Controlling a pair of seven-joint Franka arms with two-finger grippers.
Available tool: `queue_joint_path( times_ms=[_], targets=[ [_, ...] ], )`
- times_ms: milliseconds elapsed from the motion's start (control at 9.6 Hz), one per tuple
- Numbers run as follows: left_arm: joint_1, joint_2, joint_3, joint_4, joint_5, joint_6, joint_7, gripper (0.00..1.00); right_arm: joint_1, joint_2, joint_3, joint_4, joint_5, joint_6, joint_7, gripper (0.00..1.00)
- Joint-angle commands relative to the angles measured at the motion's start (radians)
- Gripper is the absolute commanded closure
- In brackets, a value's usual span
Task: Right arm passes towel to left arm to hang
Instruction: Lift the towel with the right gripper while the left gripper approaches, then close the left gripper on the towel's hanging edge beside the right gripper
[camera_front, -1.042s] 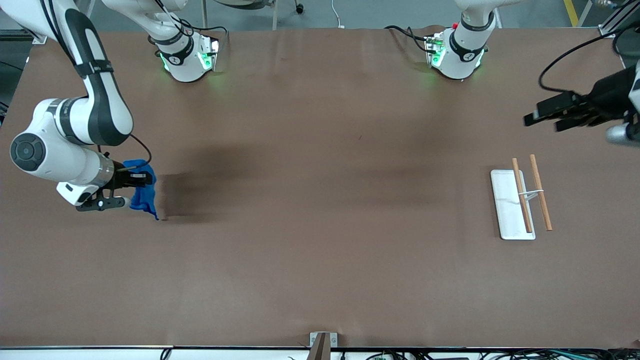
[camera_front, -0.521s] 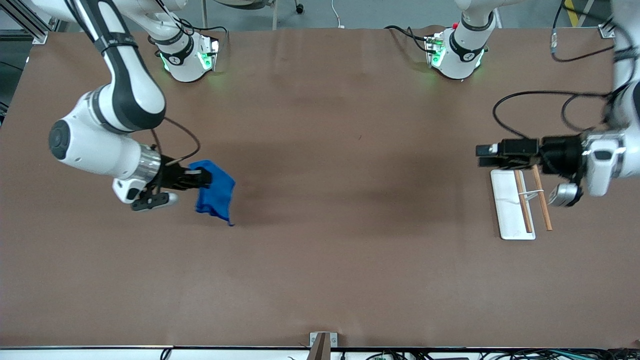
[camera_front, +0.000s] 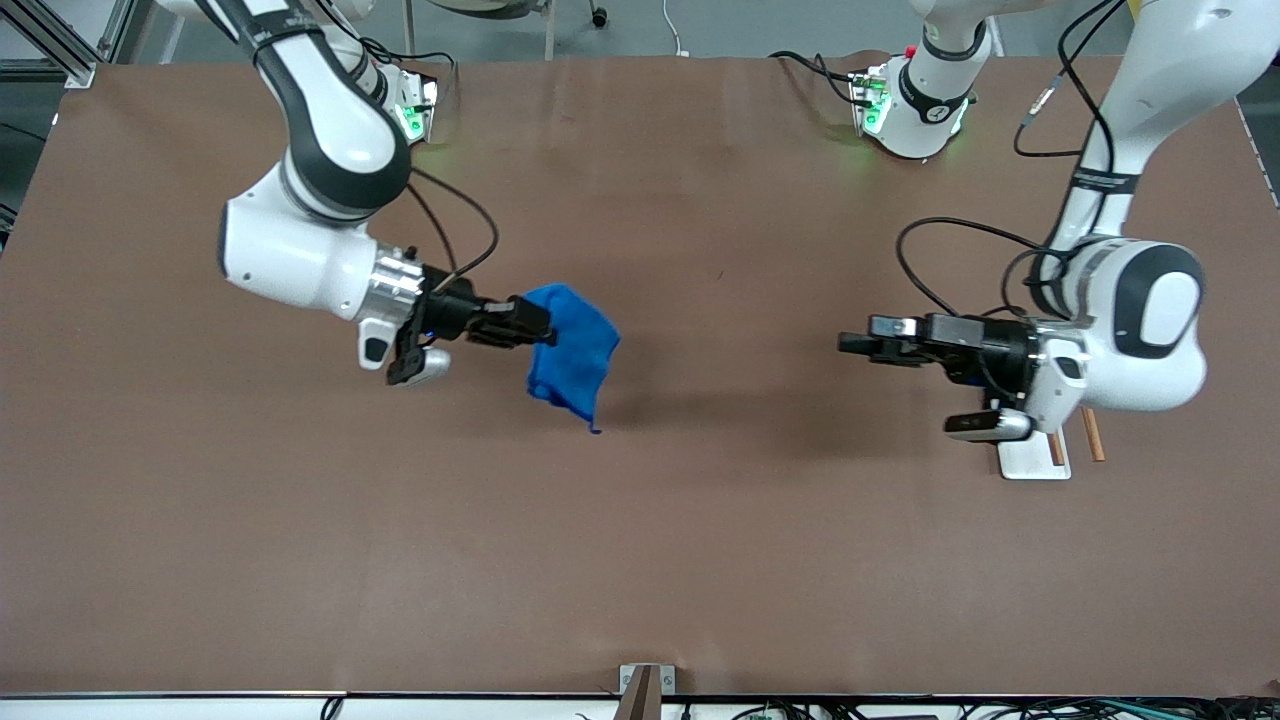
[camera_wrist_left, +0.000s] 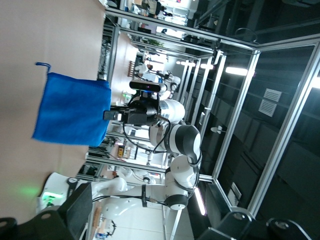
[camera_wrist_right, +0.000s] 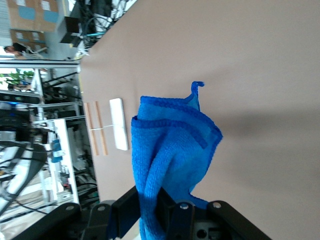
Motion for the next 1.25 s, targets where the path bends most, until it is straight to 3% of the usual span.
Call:
queue_joint_path(
  times_ms=[0, 312, 417, 1146],
  targets=[
    [-0.014, 0.046, -0.037, -0.057, -0.062, 0.025, 0.099, 0.00, -0.013, 0.002, 0.068, 0.042, 0.206, 0.013, 0.001, 1.00],
    [-0.052, 0.130, -0.073, -0.068, -0.160, 0.027, 0.254, 0.00, -0.012, 0.002, 0.130, 0.115, 0.452, 0.016, -0.010, 1.00],
    [-0.064, 0.135, -0.074, -0.077, -0.178, 0.028, 0.269, 0.00, -0.004, 0.000, 0.131, 0.117, 0.491, 0.016, -0.011, 1.00],
    [-0.078, 0.187, -0.159, -0.088, -0.264, 0.024, 0.296, 0.00, 0.010, 0.000, 0.150, 0.169, 0.588, 0.055, -0.013, 1.00]
  ],
)
